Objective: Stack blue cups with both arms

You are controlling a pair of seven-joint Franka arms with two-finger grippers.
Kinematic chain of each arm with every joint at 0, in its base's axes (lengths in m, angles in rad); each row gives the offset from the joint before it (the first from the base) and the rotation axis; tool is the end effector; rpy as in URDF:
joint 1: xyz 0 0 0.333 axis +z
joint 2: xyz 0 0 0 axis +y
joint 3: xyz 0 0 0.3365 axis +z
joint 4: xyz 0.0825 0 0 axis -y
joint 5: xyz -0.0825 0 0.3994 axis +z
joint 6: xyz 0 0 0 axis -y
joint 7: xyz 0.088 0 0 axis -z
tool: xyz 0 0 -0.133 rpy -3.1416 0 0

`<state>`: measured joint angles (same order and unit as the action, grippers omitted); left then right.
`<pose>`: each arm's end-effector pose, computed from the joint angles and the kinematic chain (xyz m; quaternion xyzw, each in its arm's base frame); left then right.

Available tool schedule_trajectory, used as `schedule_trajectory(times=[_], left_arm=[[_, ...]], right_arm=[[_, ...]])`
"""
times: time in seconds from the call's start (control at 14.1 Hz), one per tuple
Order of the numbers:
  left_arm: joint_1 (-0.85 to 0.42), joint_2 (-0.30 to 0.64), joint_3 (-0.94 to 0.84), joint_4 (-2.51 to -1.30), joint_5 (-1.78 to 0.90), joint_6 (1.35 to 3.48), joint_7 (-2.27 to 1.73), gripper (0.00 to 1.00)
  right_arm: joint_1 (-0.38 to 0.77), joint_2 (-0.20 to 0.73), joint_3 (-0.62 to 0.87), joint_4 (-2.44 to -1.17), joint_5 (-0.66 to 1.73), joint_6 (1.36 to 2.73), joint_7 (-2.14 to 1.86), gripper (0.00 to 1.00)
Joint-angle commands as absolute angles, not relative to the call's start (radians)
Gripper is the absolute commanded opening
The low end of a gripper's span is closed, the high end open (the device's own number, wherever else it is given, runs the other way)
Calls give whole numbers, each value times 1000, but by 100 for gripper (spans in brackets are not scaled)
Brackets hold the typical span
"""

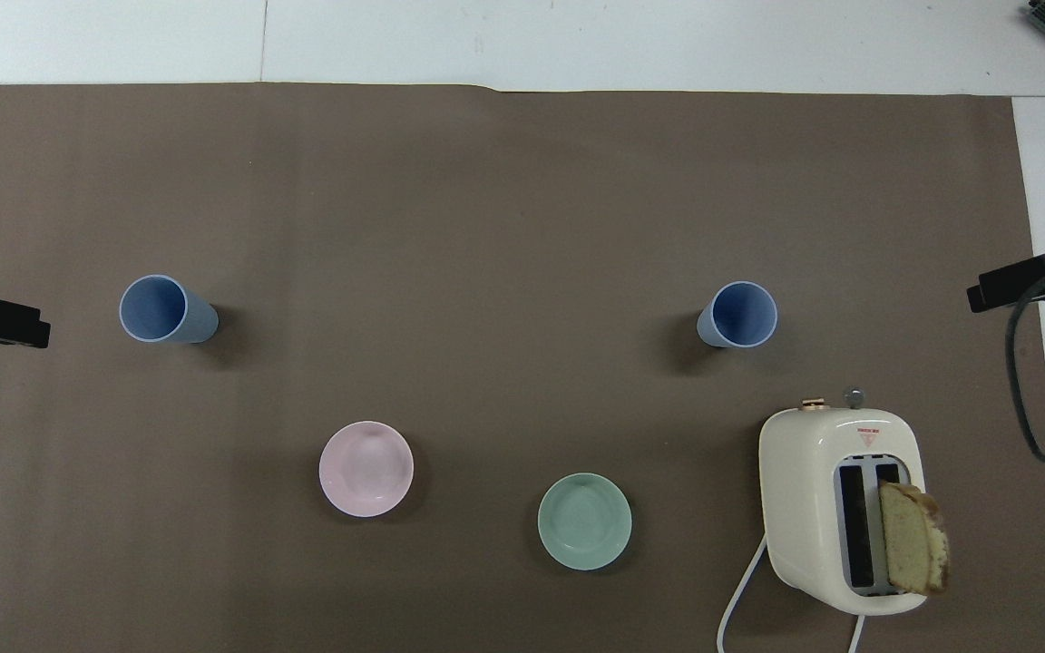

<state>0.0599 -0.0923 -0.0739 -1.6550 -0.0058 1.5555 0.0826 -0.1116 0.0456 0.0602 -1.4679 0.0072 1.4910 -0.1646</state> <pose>0.5369 -0.0101 0.6276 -0.9988 0.0481 0.0037 0.0004 0.5760 -0.0295 0.6357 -0.9983 -0.0568 0.0106 0.0061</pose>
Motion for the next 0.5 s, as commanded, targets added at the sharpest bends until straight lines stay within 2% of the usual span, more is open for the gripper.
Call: schedule_trajectory(times=[0.0, 0.21, 0.43], left_arm=[[63, -92, -74, -1647, 3, 1546, 97, 100], [71, -92, -72, -1678, 2, 1577, 164, 100], [74, -94, -71, -1762, 0, 1665, 172, 100]], right_arm=[[-120, 21, 69, -1497, 11, 1506, -146, 100], [-120, 21, 69, -1497, 11, 1506, -146, 100], [-120, 21, 69, -1497, 11, 1506, -146, 100]])
